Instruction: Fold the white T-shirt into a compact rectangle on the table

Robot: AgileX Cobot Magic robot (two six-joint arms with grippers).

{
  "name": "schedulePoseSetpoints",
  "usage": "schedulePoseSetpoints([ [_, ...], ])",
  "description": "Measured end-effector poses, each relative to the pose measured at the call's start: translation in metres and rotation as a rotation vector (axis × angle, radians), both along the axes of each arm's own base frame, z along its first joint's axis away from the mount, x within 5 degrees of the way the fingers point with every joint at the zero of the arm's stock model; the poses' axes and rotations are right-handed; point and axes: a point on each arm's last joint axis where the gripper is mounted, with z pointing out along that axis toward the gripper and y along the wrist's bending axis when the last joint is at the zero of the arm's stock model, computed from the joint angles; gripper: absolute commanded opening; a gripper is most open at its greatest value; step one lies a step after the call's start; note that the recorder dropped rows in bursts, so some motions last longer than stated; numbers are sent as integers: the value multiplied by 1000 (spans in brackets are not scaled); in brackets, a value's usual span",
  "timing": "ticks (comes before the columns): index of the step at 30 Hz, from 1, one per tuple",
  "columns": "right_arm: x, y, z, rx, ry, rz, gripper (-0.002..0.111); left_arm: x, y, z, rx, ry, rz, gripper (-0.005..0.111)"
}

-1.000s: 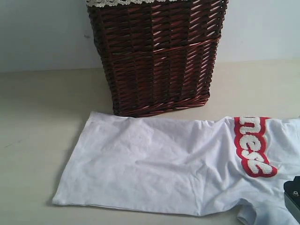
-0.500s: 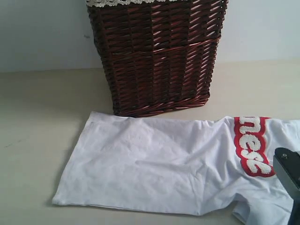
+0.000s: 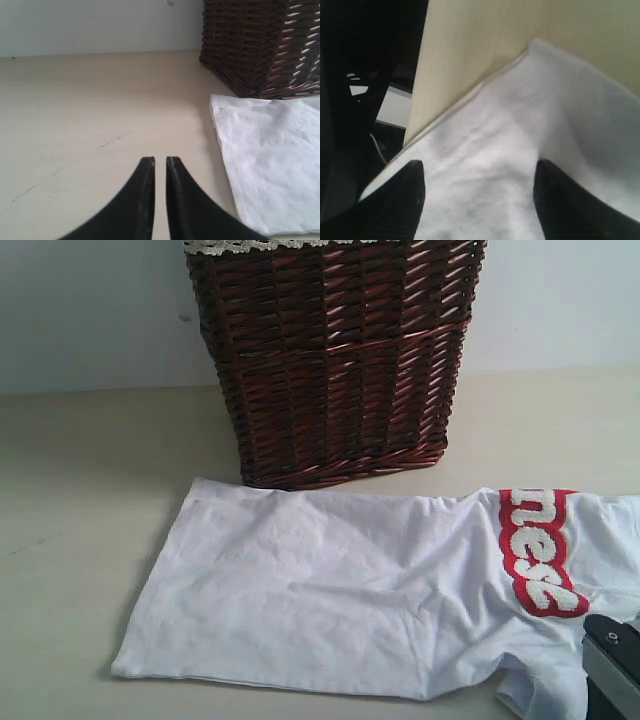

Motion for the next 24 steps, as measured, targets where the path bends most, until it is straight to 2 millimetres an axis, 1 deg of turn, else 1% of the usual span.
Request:
schedulePoseSetpoints([
  [1,0,0,-2,-5,-1,2,48,0,0,0,0,0,0,11],
  [2,0,-1,-4,-9,-4,-1,41,0,0,0,0,0,0,11],
  [3,0,-1,-6,-13,-6,-3,27,0,0,0,0,0,0,11],
  [4,2,-1,-8,-18,-14,-14,20,0,0,0,0,0,0,11],
  [5,3,-1,-9,-19,-19,-22,7,0,0,0,0,0,0,11],
  [6,4,-1,-11,-21,-29,-35,1,0,0,0,0,0,0,11],
  [12,6,1,-9,-14,-10,-79,0,0,0,0,0,0,0,11],
  [14,6,2,-4,4,37,-55,0,0,0,0,0,0,0,11],
  [16,10,4,8,35,68,-60,0,0,0,0,0,0,0,11],
  [19,25,7,24,63,54,-105,0,0,0,0,0,0,0,11],
  [24,56,10,43,86,-41,-229,0,0,0,0,0,0,0,11],
])
